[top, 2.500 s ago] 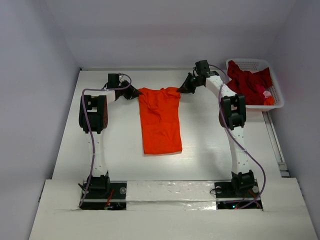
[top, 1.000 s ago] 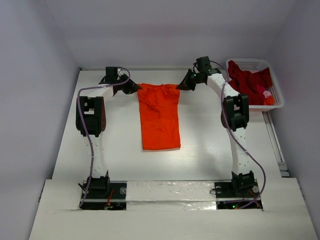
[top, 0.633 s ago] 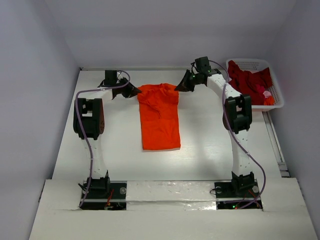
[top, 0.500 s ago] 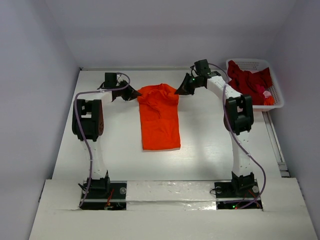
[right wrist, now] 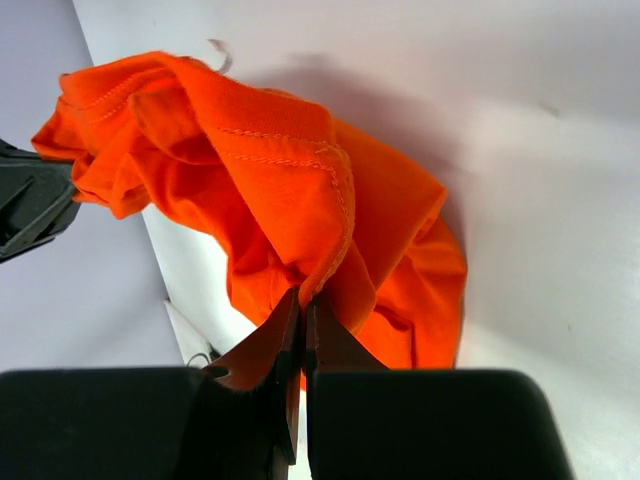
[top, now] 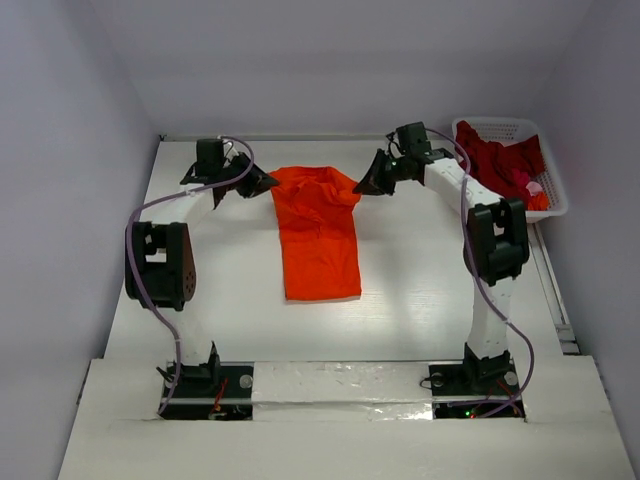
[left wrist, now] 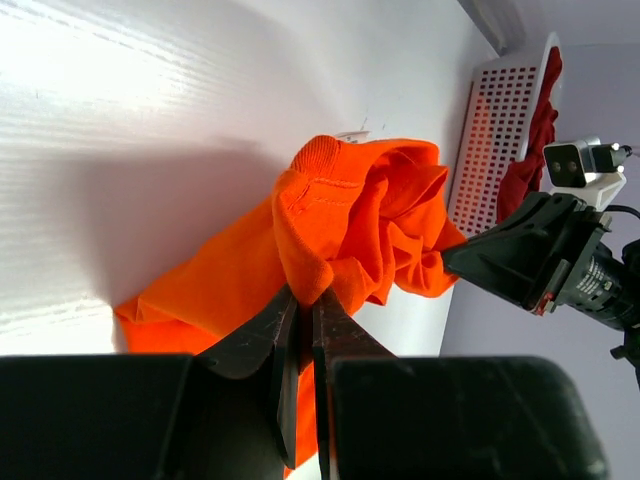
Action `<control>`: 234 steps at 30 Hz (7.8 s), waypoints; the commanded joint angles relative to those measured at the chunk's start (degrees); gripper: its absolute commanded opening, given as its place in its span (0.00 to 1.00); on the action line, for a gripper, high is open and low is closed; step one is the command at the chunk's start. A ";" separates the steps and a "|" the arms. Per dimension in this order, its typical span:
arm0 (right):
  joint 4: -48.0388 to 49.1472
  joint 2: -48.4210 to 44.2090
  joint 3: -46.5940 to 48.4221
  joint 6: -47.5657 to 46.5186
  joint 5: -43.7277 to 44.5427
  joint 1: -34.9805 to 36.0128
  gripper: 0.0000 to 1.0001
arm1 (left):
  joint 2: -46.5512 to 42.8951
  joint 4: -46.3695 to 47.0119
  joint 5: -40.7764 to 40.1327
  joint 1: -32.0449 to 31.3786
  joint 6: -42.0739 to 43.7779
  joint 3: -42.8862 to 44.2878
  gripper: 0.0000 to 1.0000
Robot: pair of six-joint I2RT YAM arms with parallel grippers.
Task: Fold and stack the t-shirts
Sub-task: Fold the tshirt
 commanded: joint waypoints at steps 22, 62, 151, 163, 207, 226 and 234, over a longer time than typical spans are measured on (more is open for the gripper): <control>6.18 -24.52 -25.44 -1.25 2.07 4.05 0.00 | -23.99 -5.02 -2.81 -2.92 2.33 -16.90 0.02; -4.45 -43.08 -40.56 -5.30 8.40 13.45 0.00 | -43.50 -17.76 -7.46 -10.58 0.57 -29.47 0.06; -10.60 -35.78 -41.35 -8.64 13.32 26.28 0.00 | -45.44 -30.23 -15.73 -20.60 2.86 -37.56 0.12; -14.30 -38.17 -33.90 -7.85 17.10 26.29 0.00 | -49.06 -28.85 -16.88 -20.60 -0.83 -34.76 0.14; -10.25 -31.75 -34.18 -5.30 21.76 26.29 0.00 | -22.87 -10.39 -10.72 -21.83 -0.22 -22.02 0.05; -3.75 -21.20 -33.45 -4.77 19.56 26.29 0.00 | -9.95 -1.25 -9.23 -26.57 -0.75 -19.90 0.00; -3.05 -22.60 -36.87 -4.42 19.65 26.29 0.00 | -2.39 4.47 -8.34 -27.10 -2.86 -21.04 0.00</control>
